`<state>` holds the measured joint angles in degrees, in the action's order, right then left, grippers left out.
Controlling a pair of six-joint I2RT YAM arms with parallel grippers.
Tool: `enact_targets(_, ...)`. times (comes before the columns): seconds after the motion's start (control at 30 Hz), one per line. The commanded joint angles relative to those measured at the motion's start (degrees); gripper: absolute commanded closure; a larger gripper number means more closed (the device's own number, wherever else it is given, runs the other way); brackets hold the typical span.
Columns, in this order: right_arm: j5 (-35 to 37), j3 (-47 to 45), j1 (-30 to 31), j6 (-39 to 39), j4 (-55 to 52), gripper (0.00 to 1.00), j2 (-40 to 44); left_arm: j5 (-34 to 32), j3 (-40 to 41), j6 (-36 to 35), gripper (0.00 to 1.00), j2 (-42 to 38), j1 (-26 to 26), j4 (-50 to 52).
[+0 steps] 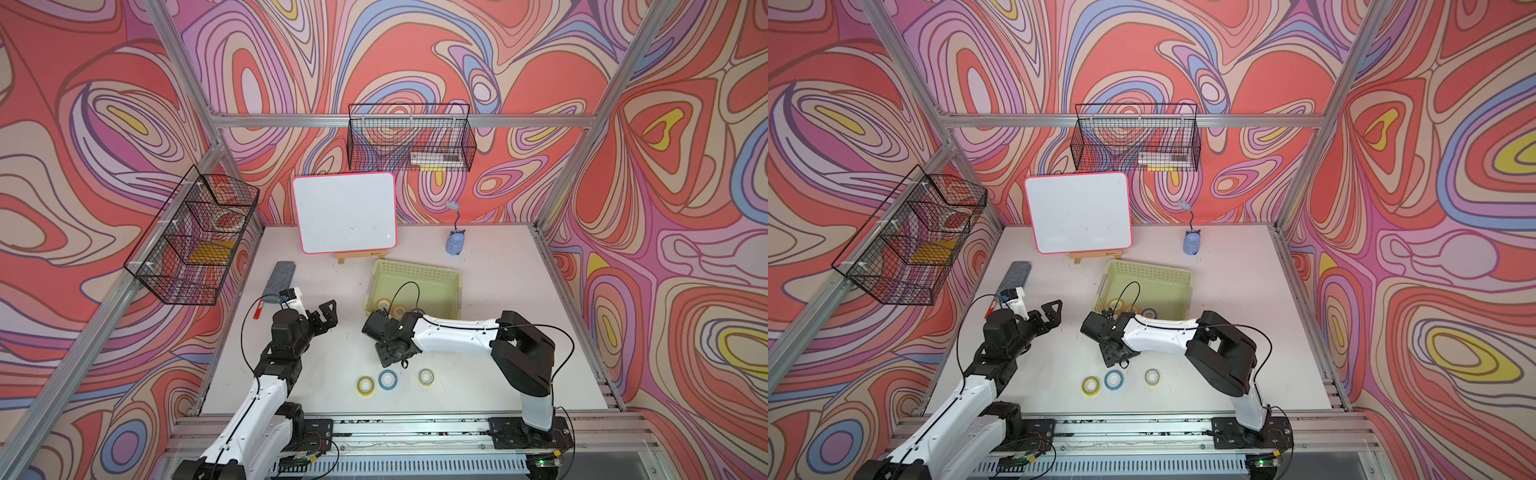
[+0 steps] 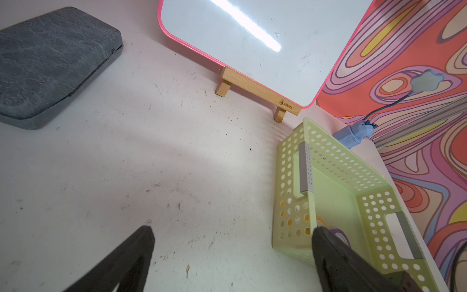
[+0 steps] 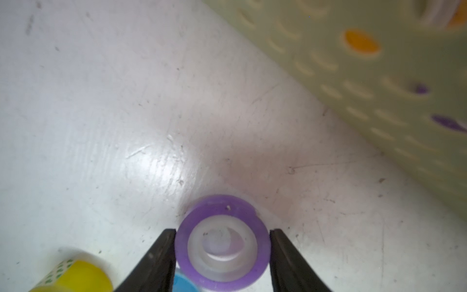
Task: Put the transparent tape into the storage box
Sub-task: Pick up the tape at the center of the board.
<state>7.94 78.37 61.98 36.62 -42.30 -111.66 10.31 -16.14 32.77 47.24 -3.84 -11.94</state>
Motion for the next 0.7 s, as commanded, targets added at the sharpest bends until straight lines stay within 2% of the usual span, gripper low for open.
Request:
enact_targets(0.0,0.59,2.71,0.25,-0.98,-1.63,0.43,4.38,-0.35,0.42,-0.86,0.01,-0.53,-0.20,0.50)
enact_targets(0.3,4.72,7.11,-2.07,-3.85,-5.55,0.43,9.78,-0.16,0.50,-0.75,0.01,-0.57,-0.20,0.36)
enact_targets(0.67,6.13,5.38,-14.24,-9.58,-7.22,0.43,15.23,-0.03,0.50,-0.69,0.01,-0.49,-0.16,0.26)
